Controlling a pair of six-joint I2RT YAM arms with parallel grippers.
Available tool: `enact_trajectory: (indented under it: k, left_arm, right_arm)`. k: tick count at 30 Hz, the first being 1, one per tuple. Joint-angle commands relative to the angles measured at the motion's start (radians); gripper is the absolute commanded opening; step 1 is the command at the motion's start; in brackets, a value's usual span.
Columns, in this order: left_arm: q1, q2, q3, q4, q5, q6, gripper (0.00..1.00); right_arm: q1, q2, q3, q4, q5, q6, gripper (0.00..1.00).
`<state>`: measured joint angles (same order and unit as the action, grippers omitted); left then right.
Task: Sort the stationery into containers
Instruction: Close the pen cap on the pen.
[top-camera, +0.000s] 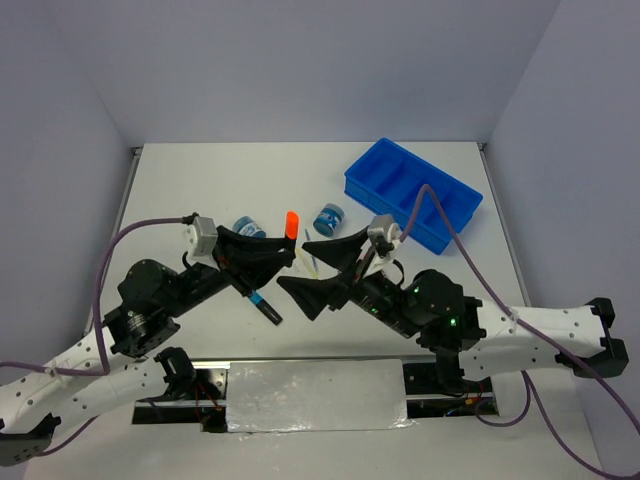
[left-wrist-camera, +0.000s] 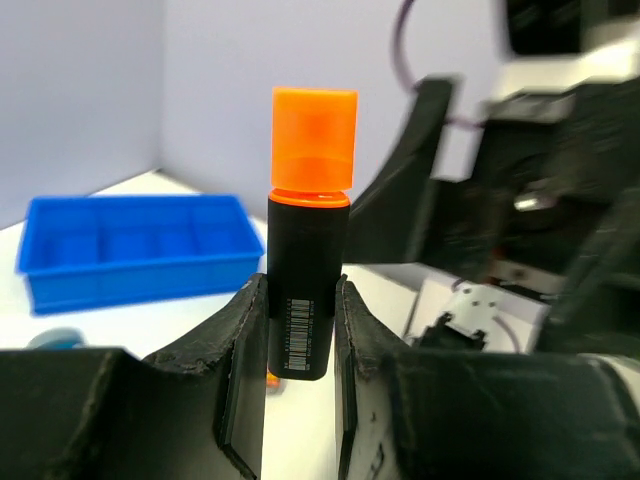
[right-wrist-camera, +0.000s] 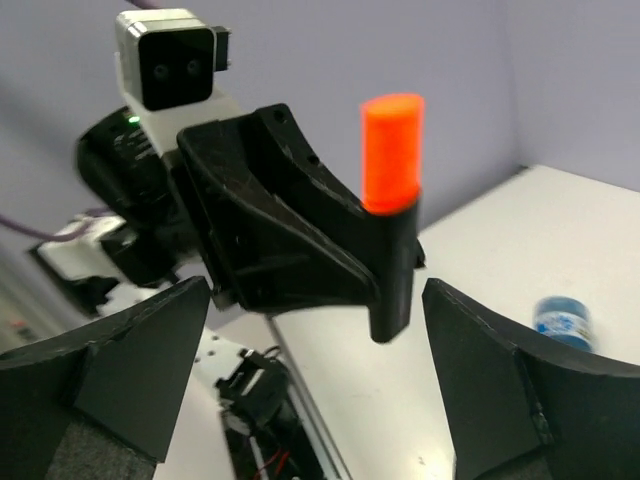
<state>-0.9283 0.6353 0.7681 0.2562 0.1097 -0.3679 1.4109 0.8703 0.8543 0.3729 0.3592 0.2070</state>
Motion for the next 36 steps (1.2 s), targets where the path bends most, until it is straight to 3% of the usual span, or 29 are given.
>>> enact_trajectory:
  k: [1, 8, 13, 19, 36]
  left_arm:
    - [-0.001, 0.012, 0.040, -0.035, -0.088, 0.072, 0.00]
    - [-0.001, 0.004, 0.031, -0.032, -0.064, 0.078, 0.00]
    - [-0.003, -0.014, 0.020, -0.021, -0.053, 0.069, 0.00]
    - [-0.001, -0.014, 0.020, -0.015, -0.036, 0.063, 0.00]
    - [-0.003, -0.016, 0.014, -0.018, 0.002, 0.063, 0.00]
  right_arm:
    - [0.077, 0.090, 0.136, -0.101, 0.326, -0.109, 0.93]
    - [0.092, 0.157, 0.198, -0.081, 0.405, -0.133, 0.79]
    - [0.094, 0.174, 0.195, -0.066, 0.503, -0.141, 0.74]
    - [0.092, 0.183, 0.190, -0.040, 0.457, -0.141, 0.64]
    - [0.068, 0.200, 0.207, 0.024, 0.511, -0.121, 0.63]
